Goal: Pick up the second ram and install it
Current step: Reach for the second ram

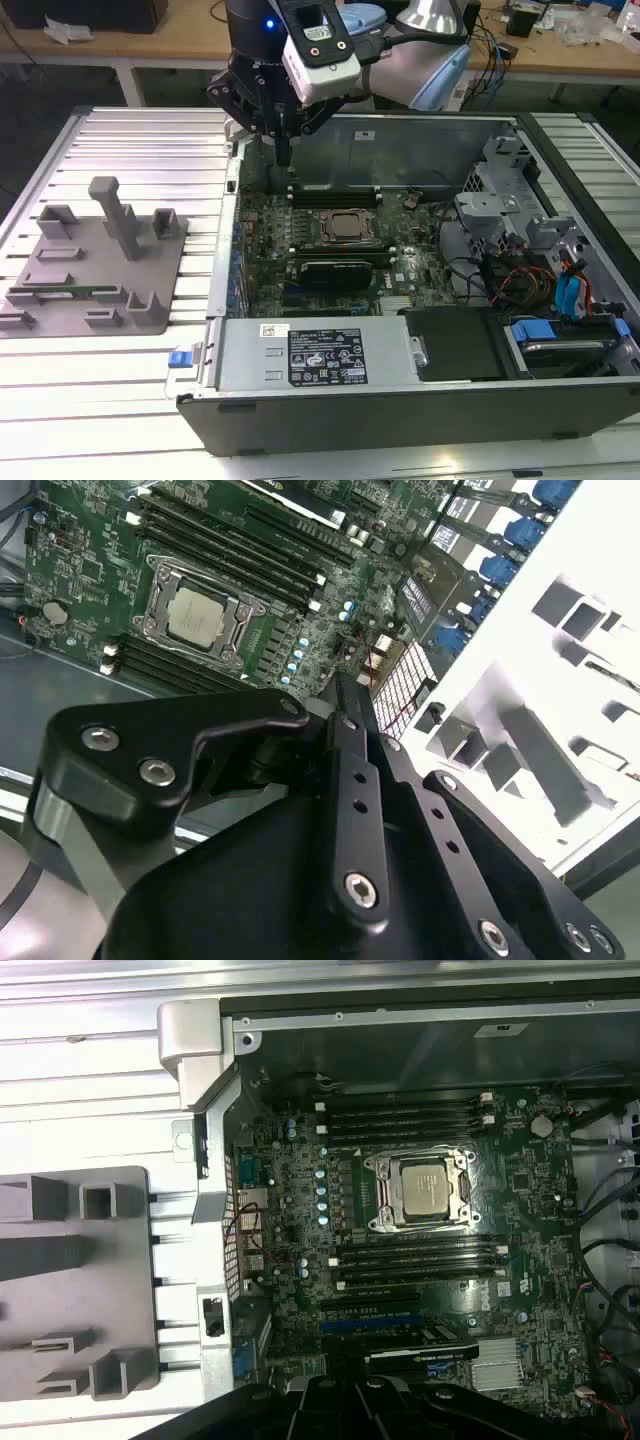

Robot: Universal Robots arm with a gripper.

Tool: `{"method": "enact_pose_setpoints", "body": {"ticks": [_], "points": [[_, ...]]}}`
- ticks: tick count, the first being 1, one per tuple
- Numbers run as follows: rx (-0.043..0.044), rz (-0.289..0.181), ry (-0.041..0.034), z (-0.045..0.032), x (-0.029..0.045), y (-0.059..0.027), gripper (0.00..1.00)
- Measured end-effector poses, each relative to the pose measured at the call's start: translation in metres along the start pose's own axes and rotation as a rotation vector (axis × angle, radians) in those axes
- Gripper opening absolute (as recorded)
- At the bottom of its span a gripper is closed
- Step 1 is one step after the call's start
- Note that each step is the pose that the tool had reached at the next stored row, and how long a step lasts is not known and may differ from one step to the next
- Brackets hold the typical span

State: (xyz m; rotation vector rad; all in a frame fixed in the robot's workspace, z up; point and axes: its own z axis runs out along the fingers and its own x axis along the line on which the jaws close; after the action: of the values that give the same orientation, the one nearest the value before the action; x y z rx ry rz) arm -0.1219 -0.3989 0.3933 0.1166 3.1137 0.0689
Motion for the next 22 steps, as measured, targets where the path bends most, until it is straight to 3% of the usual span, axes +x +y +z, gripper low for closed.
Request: {"method": "enact_pose_setpoints", "body": {"ticks": [11,22], "points": [[0.0,0.0,0.0,0.0,0.0002,0.0,0.08],[0.0001,0.0,0.0001,-0.0005,0.016,-0.0012,0.08]]}}
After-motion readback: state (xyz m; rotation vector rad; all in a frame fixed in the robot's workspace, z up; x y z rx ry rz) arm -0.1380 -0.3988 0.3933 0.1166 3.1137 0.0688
